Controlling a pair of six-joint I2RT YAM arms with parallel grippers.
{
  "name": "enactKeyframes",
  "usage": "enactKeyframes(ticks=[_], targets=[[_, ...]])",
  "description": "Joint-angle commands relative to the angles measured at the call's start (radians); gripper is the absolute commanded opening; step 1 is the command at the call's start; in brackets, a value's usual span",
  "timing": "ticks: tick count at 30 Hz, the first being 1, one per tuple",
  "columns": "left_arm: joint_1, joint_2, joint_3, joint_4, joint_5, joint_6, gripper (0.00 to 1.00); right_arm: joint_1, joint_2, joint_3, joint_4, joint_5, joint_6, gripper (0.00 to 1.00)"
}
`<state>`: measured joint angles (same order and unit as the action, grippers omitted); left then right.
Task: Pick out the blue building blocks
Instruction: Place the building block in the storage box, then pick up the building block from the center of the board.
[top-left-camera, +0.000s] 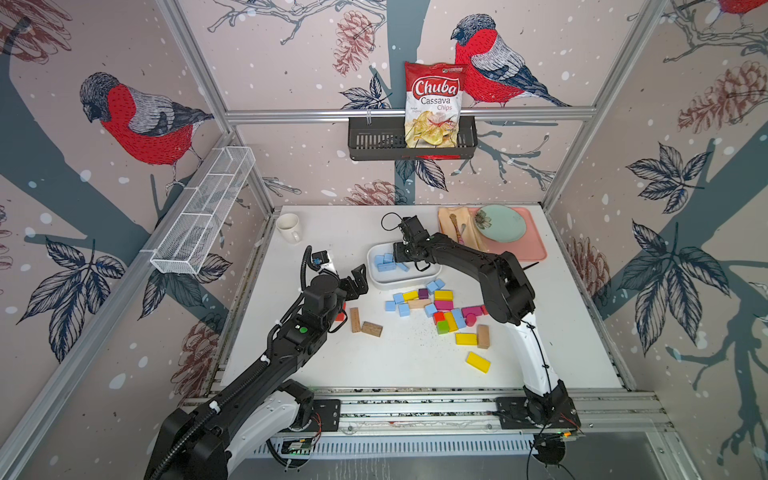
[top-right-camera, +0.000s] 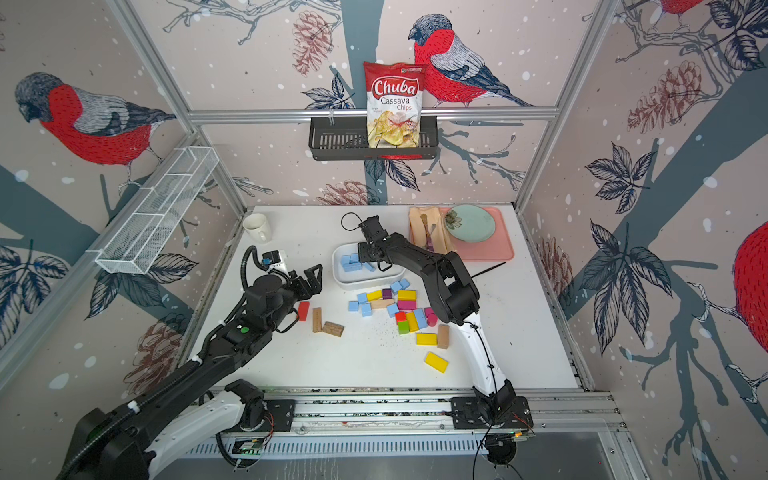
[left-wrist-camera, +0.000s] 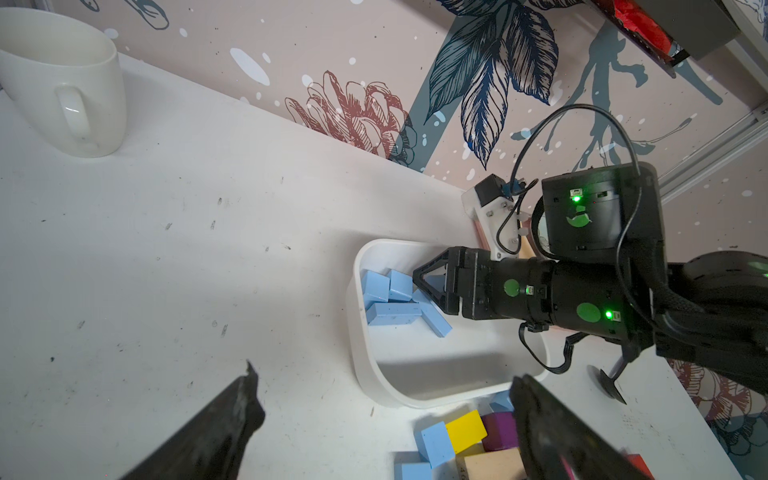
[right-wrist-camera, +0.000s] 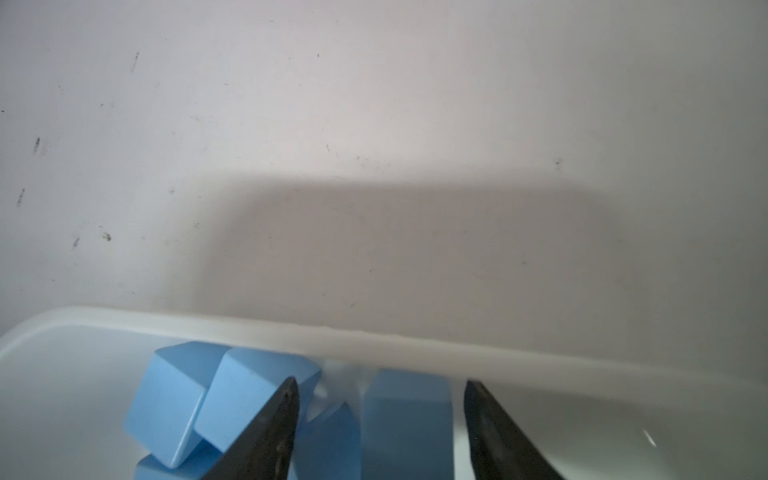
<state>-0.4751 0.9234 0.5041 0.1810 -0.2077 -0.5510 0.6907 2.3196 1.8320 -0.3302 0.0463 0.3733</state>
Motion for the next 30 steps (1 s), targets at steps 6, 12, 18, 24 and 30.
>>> enactKeyframes(ticks=[6,12,18,24,30], targets=[[0.001,0.015,0.007,0.035,0.015,-0.009,0.97,0.000,-0.160,-0.081,0.022,-0.023,0.020,0.72],[0.001,0.036,0.015,0.035,0.049,-0.002,0.97,0.011,-0.327,-0.203,0.030,-0.001,-0.017,0.85],[0.001,0.080,0.044,0.039,0.082,0.021,0.97,0.023,-0.497,-0.357,0.046,0.023,-0.032,1.00],[-0.004,0.147,0.092,0.023,0.098,0.008,0.97,0.019,-0.643,-0.511,0.067,0.075,-0.035,1.00],[-0.068,0.188,0.121,-0.010,0.050,-0.003,0.97,0.003,-0.728,-0.637,0.084,0.115,-0.018,0.99]])
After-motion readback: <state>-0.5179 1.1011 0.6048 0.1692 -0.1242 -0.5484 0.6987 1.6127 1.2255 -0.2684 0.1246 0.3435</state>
